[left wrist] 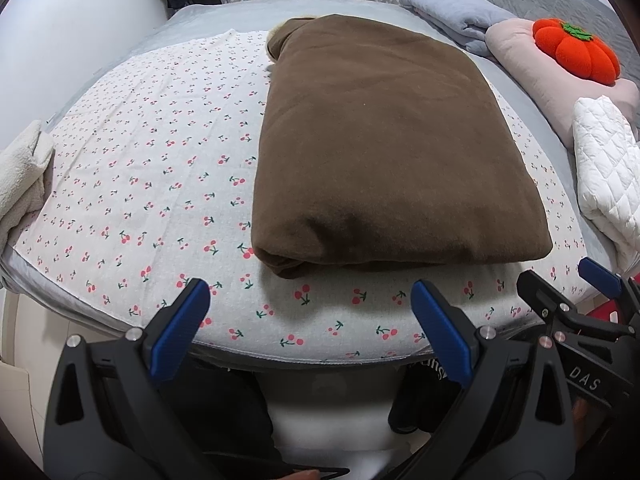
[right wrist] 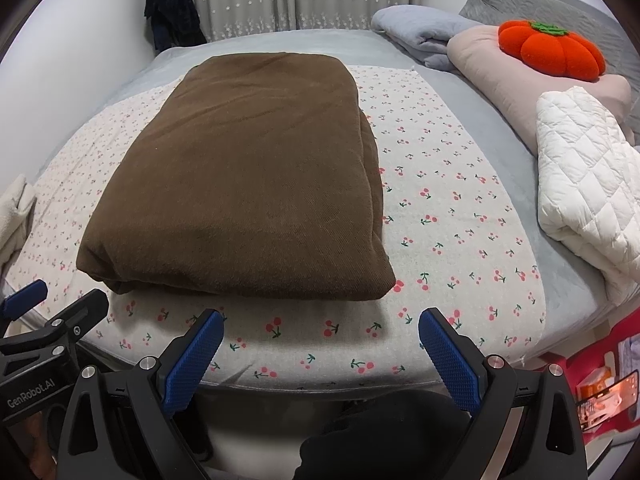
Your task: Fold large clothes
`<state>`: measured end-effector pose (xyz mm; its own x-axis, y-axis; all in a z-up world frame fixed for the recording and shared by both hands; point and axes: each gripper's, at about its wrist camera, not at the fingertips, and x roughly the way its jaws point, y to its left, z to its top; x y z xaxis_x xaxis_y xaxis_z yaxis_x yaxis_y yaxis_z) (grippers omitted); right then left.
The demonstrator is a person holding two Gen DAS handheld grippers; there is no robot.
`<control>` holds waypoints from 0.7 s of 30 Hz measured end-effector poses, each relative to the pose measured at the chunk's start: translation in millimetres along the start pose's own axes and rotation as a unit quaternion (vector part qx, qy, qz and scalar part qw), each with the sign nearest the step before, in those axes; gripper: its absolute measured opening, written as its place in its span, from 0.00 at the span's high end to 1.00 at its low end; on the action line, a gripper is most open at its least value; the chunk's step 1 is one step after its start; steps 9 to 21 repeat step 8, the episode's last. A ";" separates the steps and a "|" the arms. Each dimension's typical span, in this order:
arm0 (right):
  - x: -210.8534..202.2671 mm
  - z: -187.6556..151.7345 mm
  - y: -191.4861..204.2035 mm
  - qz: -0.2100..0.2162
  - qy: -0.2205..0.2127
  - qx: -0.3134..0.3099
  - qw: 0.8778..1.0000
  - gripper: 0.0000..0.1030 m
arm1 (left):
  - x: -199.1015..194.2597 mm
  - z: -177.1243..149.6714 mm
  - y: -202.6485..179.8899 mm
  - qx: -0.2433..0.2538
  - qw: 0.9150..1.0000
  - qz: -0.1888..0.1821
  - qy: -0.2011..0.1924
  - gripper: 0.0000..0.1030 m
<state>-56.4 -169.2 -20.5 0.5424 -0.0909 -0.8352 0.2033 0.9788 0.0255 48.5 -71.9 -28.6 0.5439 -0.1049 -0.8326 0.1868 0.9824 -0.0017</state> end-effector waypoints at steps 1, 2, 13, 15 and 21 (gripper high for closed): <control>0.6 0.2 0.1 0.001 0.000 0.000 1.000 0.03 | 0.5 0.4 0.4 0.000 1.000 0.000 0.000 0.03; 1.2 0.5 0.3 0.001 0.001 -0.001 1.000 0.03 | 0.4 0.6 0.0 -0.001 1.000 0.000 0.000 0.03; 4.0 2.3 1.6 0.003 0.002 -0.004 1.000 0.03 | 1.1 3.3 2.9 0.001 1.000 -0.004 -0.003 0.03; 4.0 2.3 1.6 0.003 0.002 -0.004 1.000 0.03 | 1.1 3.3 2.9 0.001 1.000 -0.004 -0.003 0.03; 4.0 2.3 1.6 0.003 0.002 -0.004 1.000 0.03 | 1.1 3.3 2.9 0.001 1.000 -0.004 -0.003 0.03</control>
